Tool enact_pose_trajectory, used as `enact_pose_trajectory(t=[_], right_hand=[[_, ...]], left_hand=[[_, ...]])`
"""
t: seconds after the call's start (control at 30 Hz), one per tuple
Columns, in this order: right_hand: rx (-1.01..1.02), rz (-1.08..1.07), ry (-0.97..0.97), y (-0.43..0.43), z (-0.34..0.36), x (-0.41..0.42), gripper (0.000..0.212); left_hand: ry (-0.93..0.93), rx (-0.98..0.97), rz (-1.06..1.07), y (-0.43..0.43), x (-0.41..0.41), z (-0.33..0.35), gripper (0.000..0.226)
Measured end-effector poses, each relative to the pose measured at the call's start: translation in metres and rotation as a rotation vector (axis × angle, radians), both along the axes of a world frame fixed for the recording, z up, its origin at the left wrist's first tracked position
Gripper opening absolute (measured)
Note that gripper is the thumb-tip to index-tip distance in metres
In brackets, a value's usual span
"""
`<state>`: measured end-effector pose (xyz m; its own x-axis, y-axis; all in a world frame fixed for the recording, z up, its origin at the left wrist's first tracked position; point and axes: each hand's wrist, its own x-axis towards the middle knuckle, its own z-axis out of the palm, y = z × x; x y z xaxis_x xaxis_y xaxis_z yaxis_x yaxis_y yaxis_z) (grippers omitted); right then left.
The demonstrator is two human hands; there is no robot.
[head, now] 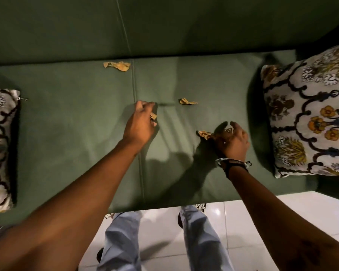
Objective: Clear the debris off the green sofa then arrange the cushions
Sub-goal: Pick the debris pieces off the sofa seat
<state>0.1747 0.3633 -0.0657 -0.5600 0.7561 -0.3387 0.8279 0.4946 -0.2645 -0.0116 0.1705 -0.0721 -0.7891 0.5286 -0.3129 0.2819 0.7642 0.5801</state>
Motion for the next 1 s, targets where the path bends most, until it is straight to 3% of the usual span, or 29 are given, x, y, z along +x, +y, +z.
enact_pose_trajectory(t=[0.1,0.2,0.43,0.5,0.63,0.73,0.83,0.93,1.0], right_hand=[[-0.023,-0.017,-0.018,0.010,-0.011,0.001,0.021],[-0.034,-0.017,0.057,0.008,-0.016,0.001,0.016],[-0.159,0.049,0.129,-0.051,0.002,0.001,0.013],[-0.207,0.168,0.216,-0.096,0.018,-0.010,0.008],[-0.347,0.441,0.356,-0.219,0.031,-0.034,0.011],[-0.607,0.570,0.202,-0.332,0.020,-0.048,0.022],[-0.948,0.730,-0.055,-0.454,0.003,-0.060,0.025],[-0.984,0.893,-0.204,-0.561,-0.016,-0.068,0.018],[-0.970,0.949,-0.303,-0.610,-0.034,-0.074,0.026]], left_hand=[[0.028,-0.131,-0.098,0.009,-0.005,-0.005,0.032],[0.074,-0.157,-0.058,0.012,-0.004,-0.004,0.015],[-0.205,0.134,0.435,-0.036,0.032,0.008,0.013],[-0.218,0.275,0.569,-0.079,0.051,0.015,0.012],[-0.163,0.361,0.959,-0.201,0.092,0.024,0.019],[-0.186,0.448,1.324,-0.310,0.117,0.027,0.026],[-0.221,0.395,1.586,-0.431,0.132,0.014,0.032],[-0.277,0.183,1.644,-0.519,0.144,-0.011,0.031],[-0.383,0.139,1.675,-0.555,0.146,-0.026,0.021]])
